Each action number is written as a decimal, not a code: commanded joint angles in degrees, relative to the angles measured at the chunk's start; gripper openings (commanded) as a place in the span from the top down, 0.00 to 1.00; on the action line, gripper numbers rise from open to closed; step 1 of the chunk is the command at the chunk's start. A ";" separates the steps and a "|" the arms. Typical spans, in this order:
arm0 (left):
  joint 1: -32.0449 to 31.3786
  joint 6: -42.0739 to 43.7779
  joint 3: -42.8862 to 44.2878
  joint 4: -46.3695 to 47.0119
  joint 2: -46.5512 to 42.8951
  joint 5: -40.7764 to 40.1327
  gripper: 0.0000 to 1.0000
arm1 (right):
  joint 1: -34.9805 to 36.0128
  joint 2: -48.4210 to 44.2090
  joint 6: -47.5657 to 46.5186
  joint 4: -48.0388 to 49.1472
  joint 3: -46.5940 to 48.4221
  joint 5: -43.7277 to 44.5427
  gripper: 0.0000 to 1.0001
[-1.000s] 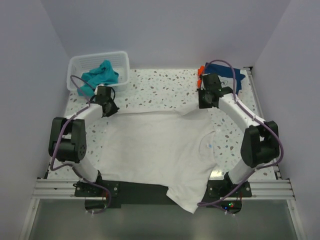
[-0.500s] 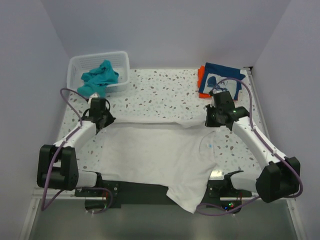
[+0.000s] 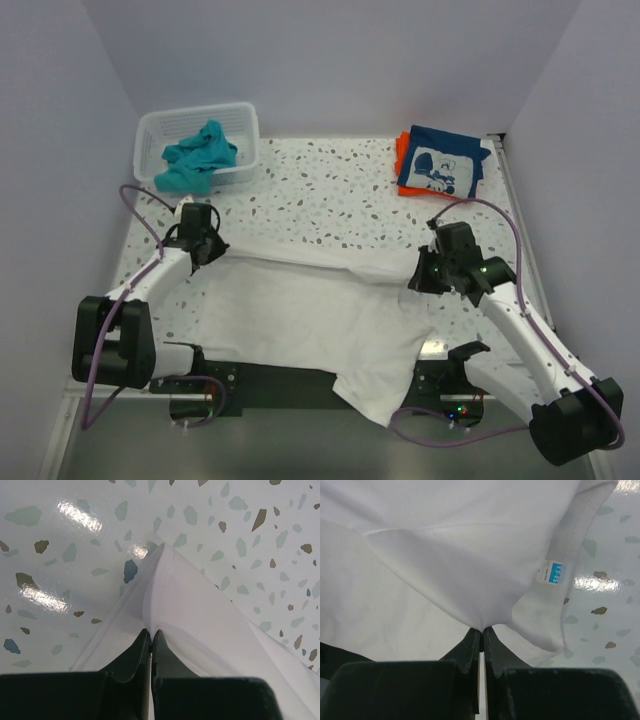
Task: Fold and stack the t-shirts
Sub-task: Fold the tshirt
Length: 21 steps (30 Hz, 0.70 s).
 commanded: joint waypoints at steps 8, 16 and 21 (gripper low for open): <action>0.07 -0.54 0.33 -1.28 -2.29 -2.72 1.00 | 1.96 -5.72 5.90 -3.43 -6.39 -6.54 1.00; 0.07 -1.85 -0.46 -4.18 -2.38 -3.59 0.95 | 3.10 -3.53 5.11 -0.36 -11.58 -13.76 0.94; 0.07 -4.40 0.06 -9.01 -3.17 -6.76 0.40 | 4.59 -4.93 4.76 -3.34 -11.93 -13.22 0.67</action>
